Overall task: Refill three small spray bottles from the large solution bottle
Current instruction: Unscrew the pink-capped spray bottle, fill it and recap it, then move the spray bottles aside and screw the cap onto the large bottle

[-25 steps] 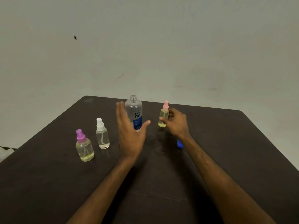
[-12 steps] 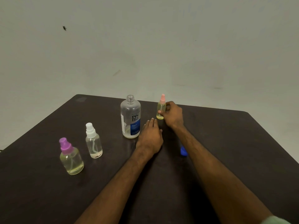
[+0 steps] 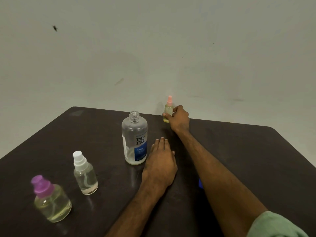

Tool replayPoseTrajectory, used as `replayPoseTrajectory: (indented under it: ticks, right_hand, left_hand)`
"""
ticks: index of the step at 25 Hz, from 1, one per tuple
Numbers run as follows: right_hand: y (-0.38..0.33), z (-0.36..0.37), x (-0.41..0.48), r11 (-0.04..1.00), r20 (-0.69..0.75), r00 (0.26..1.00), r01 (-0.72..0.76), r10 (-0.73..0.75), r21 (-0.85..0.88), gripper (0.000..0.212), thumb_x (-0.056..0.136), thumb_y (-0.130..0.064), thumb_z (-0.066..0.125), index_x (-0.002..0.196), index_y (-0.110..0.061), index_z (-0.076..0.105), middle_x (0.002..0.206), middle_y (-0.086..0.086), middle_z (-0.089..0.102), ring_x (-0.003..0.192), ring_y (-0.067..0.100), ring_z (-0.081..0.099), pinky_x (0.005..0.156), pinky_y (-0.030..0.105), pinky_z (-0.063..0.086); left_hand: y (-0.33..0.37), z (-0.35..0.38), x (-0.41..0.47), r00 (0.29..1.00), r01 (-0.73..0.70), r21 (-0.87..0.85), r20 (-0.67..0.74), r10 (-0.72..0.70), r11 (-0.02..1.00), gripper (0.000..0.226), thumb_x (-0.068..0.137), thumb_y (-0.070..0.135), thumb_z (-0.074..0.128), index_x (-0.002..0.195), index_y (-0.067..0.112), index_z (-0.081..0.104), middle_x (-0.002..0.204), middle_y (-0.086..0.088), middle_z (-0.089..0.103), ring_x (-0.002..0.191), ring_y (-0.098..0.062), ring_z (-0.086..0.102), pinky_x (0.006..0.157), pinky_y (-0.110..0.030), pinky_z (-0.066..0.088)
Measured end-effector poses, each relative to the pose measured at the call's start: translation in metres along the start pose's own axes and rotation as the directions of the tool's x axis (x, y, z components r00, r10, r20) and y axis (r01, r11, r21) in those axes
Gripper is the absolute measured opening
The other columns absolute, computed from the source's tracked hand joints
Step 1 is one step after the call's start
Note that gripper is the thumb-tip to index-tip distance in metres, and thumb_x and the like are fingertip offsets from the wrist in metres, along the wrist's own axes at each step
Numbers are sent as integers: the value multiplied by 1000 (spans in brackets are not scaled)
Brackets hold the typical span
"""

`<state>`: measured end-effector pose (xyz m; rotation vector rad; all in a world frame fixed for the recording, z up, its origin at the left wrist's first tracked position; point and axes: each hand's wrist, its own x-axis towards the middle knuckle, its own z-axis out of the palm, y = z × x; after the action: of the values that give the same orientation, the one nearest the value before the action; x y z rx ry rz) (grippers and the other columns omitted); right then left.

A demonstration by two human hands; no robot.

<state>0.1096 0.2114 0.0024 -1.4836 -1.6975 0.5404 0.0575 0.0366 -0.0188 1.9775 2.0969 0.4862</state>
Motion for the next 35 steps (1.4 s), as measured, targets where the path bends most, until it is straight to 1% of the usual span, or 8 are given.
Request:
replayPoseTrajectory:
  ticks: [4,8,11,18,23,27,32,35]
  right_hand:
    - [4,6,10,1000,-30,999,-16,16,-1,48,91,-23,69,132,-5,54,130,12,62,116,28,60,98,36,48]
    - [7,7,9,996,-69,995,-63,68,65,59,80,-33,79,124,-8,48,123,8,57,112,23,56,91,32,48]
    - [7,8,13,997,-52,996,-77,76,-6,52,81,-34,79,118,-7,53,117,10,63,108,25,61,89,34,50]
    - [5,9,14,995,-30,995,-92,91,-34,42,88,-25,72,122,-5,58,123,13,64,112,28,61,95,37,49]
    - [2,0,5,994,-60,992,-108,109,17,54,83,-23,77,129,-5,54,128,13,62,116,28,60,98,38,49]
    - [-3,-30,-37,996,-107,992,-56,64,75,46,87,-19,74,127,-7,55,120,8,65,109,22,63,86,27,49]
    - [-20,-65,-132,976,-182,981,102,-67,191,20,91,-14,68,109,-10,61,87,-6,62,77,4,60,70,17,53]
    - [-38,-74,-188,949,-142,980,170,-136,266,15,92,-16,66,106,-14,62,87,-12,62,79,1,60,68,12,47]
  left_hand:
    - [0,0,2,1000,-11,13,4,11,1000,57,109,32,26,159,9,10,168,-9,6,155,-21,5,125,-35,5]
    - [0,2,1,1000,-10,25,-2,10,1000,57,109,32,26,159,8,10,168,-10,6,155,-22,5,125,-36,5]
    - [0,1,3,1000,-16,21,2,16,1000,57,109,31,26,159,8,11,168,-10,6,155,-22,5,125,-36,5]
    - [0,4,3,1000,-12,45,-1,12,999,57,109,31,26,158,7,10,168,-11,6,155,-23,5,125,-37,6]
    - [-4,4,7,999,-24,1,-44,24,1000,57,109,31,28,158,7,12,168,-11,8,155,-23,7,125,-36,7]
    - [-1,-1,0,999,-2,-38,-42,0,999,56,108,28,32,157,6,18,166,-12,17,154,-24,15,125,-37,13]
    - [11,-15,-41,997,-54,-58,-55,50,997,48,98,16,54,145,8,42,148,-12,47,136,-24,46,112,-39,42]
    - [9,-19,-77,998,-48,-79,-35,46,996,43,97,18,57,139,9,49,144,-12,50,133,-26,48,111,-40,42]
